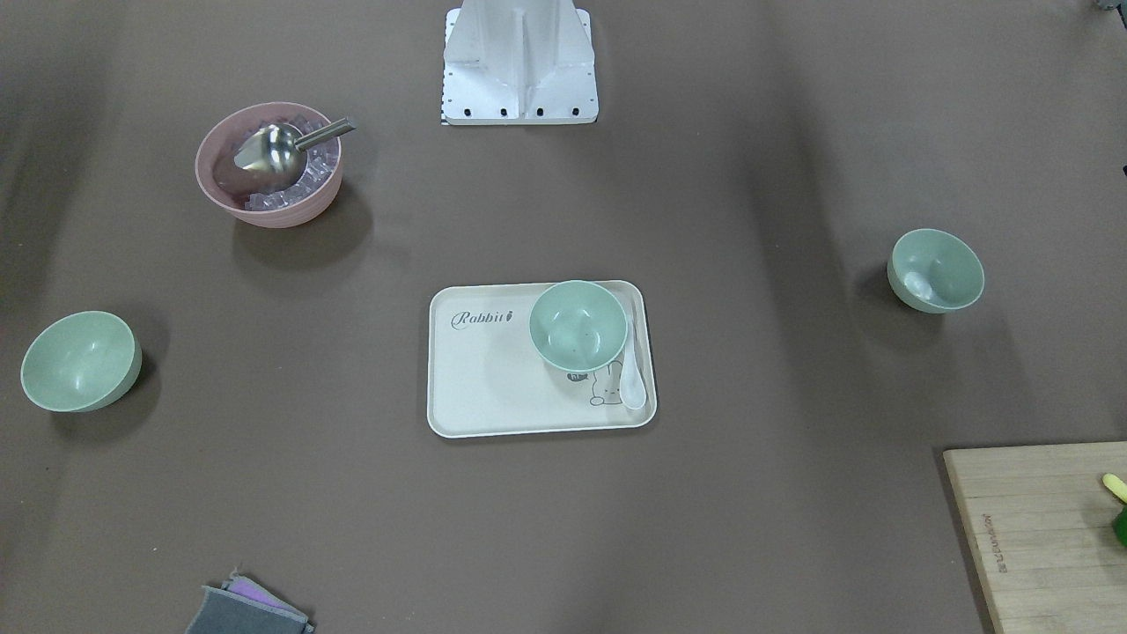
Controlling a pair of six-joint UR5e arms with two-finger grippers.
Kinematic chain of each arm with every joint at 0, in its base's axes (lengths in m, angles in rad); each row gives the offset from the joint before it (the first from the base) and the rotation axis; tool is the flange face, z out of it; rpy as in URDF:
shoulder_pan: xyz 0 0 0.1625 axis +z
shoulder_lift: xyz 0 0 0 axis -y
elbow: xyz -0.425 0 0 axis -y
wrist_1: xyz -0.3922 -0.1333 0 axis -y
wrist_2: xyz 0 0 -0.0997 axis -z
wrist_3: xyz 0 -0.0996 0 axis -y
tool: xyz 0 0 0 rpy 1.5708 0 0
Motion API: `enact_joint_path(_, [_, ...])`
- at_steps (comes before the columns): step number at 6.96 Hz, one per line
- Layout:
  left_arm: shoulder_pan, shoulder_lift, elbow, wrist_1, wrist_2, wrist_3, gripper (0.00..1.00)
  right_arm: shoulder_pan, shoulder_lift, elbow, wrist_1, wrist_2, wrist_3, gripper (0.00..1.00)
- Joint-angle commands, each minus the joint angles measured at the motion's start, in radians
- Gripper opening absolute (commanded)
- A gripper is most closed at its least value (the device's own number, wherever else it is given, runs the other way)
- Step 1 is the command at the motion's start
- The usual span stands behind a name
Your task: Stack green bowls together
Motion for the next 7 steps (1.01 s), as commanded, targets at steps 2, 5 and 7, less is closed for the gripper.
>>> enact_joint_path(2, [0.002,0.044,0.009,-0.152,0.001,0.002,0.98,0.000,0.000,0.002,0.002,0.001,-0.002,1.00])
enact_joint_path(5, [0.005,0.032,0.017,-0.165,-0.001,0.002,0.98,0.000,0.012,0.000,0.067,0.006,0.000,1.00])
enact_joint_path(7, [0.005,0.029,0.029,-0.424,0.004,-0.003,0.98,0.000,0.011,-0.018,0.301,0.006,0.005,1.00])
